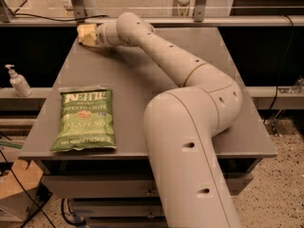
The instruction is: Move sponge near green jalapeno chip bag
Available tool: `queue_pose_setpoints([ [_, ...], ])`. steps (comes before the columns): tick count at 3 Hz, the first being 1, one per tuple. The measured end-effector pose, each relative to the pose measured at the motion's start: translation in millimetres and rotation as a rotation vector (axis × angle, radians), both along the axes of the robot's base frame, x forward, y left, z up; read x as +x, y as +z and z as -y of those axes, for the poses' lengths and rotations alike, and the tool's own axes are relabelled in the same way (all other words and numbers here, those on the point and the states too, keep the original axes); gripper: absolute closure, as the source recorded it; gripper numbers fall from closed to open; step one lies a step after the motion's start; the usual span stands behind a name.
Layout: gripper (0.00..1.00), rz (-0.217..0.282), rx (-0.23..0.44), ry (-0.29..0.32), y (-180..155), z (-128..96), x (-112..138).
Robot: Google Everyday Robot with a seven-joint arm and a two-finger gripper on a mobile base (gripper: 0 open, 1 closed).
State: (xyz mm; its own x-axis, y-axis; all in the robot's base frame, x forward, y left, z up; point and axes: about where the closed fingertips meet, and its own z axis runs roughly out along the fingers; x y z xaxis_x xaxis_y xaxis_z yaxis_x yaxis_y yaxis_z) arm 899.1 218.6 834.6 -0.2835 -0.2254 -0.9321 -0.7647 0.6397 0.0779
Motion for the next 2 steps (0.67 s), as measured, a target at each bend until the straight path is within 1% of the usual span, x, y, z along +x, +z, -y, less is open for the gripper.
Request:
queue_pose_setpoints([
  [1,1.0,0.03,-0.001,0.023,16,9,-13],
  [2,1.0,0.087,-0.015,0.123,47,23,-49],
])
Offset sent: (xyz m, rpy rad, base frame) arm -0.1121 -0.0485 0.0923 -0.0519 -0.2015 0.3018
